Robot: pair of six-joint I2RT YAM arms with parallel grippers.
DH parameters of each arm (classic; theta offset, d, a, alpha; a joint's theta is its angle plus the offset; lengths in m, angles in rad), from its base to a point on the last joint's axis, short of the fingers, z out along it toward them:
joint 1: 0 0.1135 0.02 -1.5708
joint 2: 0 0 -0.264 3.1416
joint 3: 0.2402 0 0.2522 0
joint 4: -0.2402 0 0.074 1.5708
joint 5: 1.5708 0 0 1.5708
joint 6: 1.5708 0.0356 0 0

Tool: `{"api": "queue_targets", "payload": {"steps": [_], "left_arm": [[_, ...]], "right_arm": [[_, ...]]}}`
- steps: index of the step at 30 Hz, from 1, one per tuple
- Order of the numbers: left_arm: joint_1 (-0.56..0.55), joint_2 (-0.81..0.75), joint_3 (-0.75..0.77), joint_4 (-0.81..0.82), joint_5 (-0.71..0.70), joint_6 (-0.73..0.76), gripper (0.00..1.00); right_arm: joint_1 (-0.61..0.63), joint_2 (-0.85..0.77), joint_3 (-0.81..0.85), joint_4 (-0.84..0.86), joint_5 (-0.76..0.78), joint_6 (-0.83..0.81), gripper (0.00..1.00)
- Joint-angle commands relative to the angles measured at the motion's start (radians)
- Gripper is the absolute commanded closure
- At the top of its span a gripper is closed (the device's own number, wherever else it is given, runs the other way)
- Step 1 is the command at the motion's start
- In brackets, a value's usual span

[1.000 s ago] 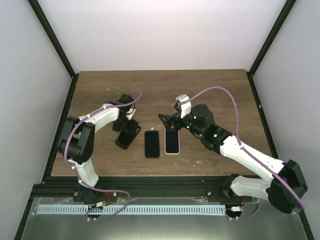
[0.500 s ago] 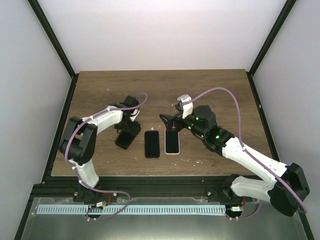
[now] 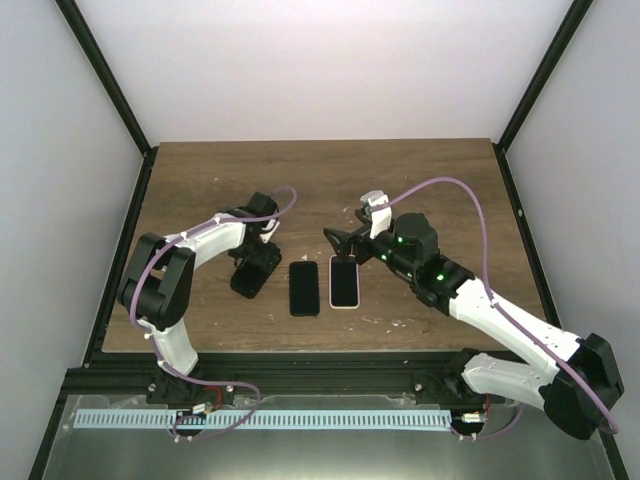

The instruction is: Put the phone into the phone case

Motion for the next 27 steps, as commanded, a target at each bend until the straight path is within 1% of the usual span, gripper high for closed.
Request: {"api": "queue_targets", "payload": {"steps": [1, 9, 14, 18, 23, 27], "left_arm": [[-0.002, 0.020, -0.014, 0.018, -0.003, 0.022, 0.25], [-0.001, 0.031, -0.013, 0.005, 0.005, 0.025, 0.21], [-0.002, 0.017, -0.026, 0.002, 0.019, 0.020, 0.21], [-0.002, -0.002, -0.018, -0.017, 0.014, 0.010, 0.22], [-0.002, -0.007, 0.022, -0.082, 0.025, -0.006, 0.23], [-0.002, 0.006, 0.011, -0.080, 0.022, -0.020, 0.23]], "right_arm": [[-0.013, -0.017, -0.007, 0.002, 0.014, -0.015, 0.00], [-0.017, -0.021, -0.008, -0.005, 0.010, -0.017, 0.00], [-0.020, -0.009, -0.019, 0.008, 0.008, -0.019, 0.00], [-0.022, 0.002, -0.011, 0.002, 0.002, -0.019, 0.00], [-0.022, -0.013, -0.014, 0.006, -0.003, -0.016, 0.00], [-0.022, -0.024, -0.020, 0.005, -0.005, -0.016, 0.00]]}}
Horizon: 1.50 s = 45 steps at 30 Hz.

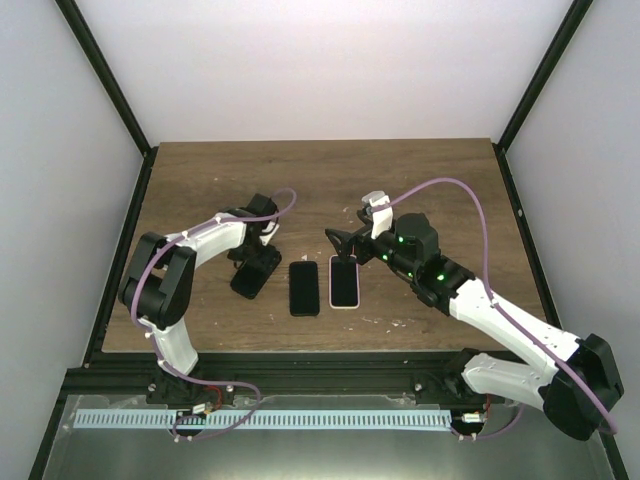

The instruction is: Put the phone into the phone case

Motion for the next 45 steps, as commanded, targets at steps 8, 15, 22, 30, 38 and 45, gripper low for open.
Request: {"api": "queue_targets", "payload": {"steps": [8, 15, 22, 30, 38, 45], "left_arm": [[-0.001, 0.026, 0.001, -0.049, 0.016, -0.032, 0.18], [-0.002, 0.015, -0.017, -0.016, 0.007, -0.031, 0.20], [-0.003, 0.018, -0.013, -0.001, 0.074, -0.018, 0.16], [-0.004, -0.035, -0.008, 0.015, 0.115, -0.013, 0.10], [-0.003, -0.006, -0.005, 0.023, 0.195, -0.027, 0.12], [-0.004, -0.014, 0.019, 0.044, 0.219, -0.060, 0.09]], "right_arm": [[-0.010, -0.037, -0.015, 0.006, -0.002, -0.015, 0.00], [-0.013, -0.048, -0.020, 0.003, -0.001, -0.017, 0.00], [-0.016, -0.045, -0.018, 0.000, 0.001, -0.017, 0.00], [-0.016, -0.026, -0.013, 0.002, -0.003, -0.017, 0.00], [-0.018, -0.026, -0.011, -0.002, 0.001, -0.018, 0.00], [-0.018, -0.028, -0.014, -0.004, 0.009, -0.023, 0.00]]}}
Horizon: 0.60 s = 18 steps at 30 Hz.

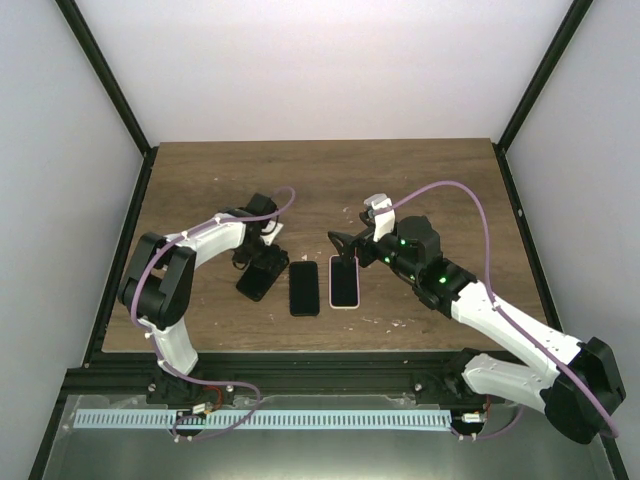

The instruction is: Put the phone into the phone case

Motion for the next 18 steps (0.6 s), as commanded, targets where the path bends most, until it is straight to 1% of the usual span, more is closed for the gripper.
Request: {"api": "queue_targets", "payload": {"steps": [1, 6, 18], "left_arm": [[-0.005, -0.012, 0.031, 0.029, 0.060, -0.026, 0.08], [-0.007, 0.014, 0.054, 0.001, -0.011, -0.029, 0.05], [-0.046, 0.058, 0.051, 0.009, -0.011, -0.014, 0.08]], "right_arm": [[-0.010, -0.007, 0.014, -0.002, 0.013, -0.011, 0.00], [-0.010, -0.022, 0.021, -0.008, 0.020, -0.012, 0.00], [-0.012, -0.049, 0.006, -0.005, 0.035, -0.017, 0.00]]}}
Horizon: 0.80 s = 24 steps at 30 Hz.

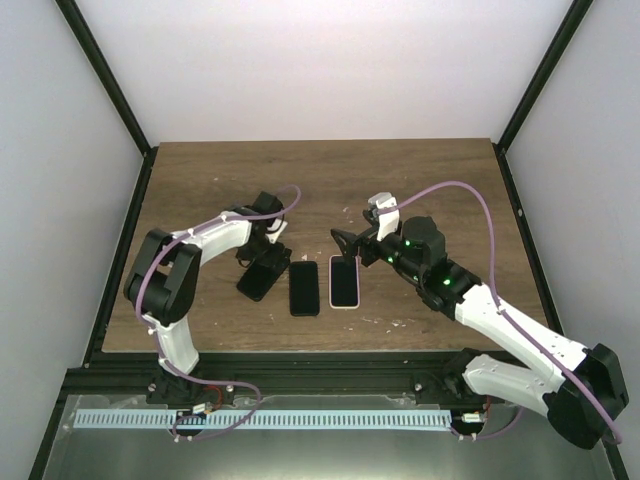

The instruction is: Put the phone into the phone case

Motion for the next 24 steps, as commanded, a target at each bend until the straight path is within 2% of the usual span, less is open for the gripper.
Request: {"api": "queue_targets", "payload": {"steps": [1, 7, 17, 24], "left_arm": [[-0.023, 0.030, 0.011, 0.009, 0.013, 0.006, 0.08], [-0.029, 0.032, 0.002, 0.024, 0.026, 0.002, 0.10], [-0.043, 0.006, 0.001, 0.020, 0.085, 0.009, 0.05], [-0.043, 0.013, -0.026, 0.027, 0.043, 0.015, 0.08]], "right_arm": [[-0.008, -0.018, 0.007, 0.001, 0.024, -0.013, 0.00], [-0.009, -0.016, 0.003, 0.004, 0.025, -0.013, 0.00], [-0.010, -0.009, 0.006, 0.003, 0.024, -0.014, 0.00], [-0.010, -0.010, 0.007, 0.003, 0.027, -0.016, 0.00]]}}
